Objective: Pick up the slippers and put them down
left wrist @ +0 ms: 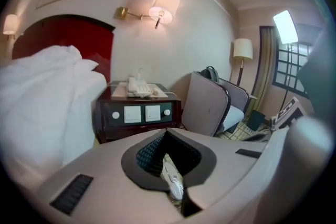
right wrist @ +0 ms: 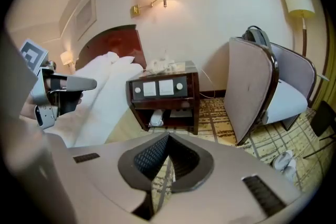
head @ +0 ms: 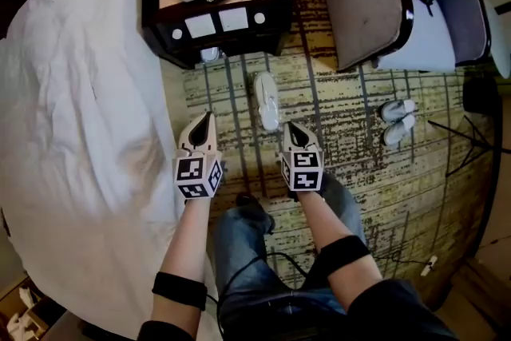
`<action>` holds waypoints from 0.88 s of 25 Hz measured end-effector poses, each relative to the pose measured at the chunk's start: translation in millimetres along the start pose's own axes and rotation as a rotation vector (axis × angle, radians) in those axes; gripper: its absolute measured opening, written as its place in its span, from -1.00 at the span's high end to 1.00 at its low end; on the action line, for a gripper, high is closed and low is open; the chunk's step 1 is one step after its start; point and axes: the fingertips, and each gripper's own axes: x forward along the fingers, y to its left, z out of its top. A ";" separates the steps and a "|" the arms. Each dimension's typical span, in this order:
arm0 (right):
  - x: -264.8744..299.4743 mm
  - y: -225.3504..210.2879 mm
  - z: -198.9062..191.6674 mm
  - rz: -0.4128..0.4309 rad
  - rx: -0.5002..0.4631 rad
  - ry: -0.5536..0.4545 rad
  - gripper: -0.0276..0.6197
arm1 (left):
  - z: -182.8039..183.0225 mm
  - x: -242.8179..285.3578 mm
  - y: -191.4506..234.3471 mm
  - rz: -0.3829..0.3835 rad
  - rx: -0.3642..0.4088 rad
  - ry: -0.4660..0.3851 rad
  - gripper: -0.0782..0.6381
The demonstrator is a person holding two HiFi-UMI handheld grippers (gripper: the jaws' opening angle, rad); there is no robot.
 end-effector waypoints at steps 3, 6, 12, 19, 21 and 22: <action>-61.9 16.8 50.2 -0.002 -0.007 -0.022 0.91 | 52.1 -64.6 -10.4 0.010 -0.005 0.004 0.78; -123.8 32.4 93.6 0.011 -0.031 -0.049 0.91 | 97.6 -126.0 -21.5 0.014 0.006 0.002 0.78; -223.3 56.7 164.7 0.067 -0.077 -0.129 0.91 | 156.3 -216.8 -39.3 0.025 0.020 -0.019 0.78; -287.4 64.6 199.8 0.120 -0.156 -0.170 0.91 | 185.9 -276.7 -46.6 0.054 0.011 -0.071 0.78; -301.4 58.8 204.5 0.114 -0.161 -0.185 0.91 | 189.6 -290.5 -50.1 0.060 0.009 -0.089 0.78; -308.0 54.9 205.9 0.107 -0.158 -0.193 0.91 | 190.3 -297.1 -52.9 0.059 0.009 -0.095 0.78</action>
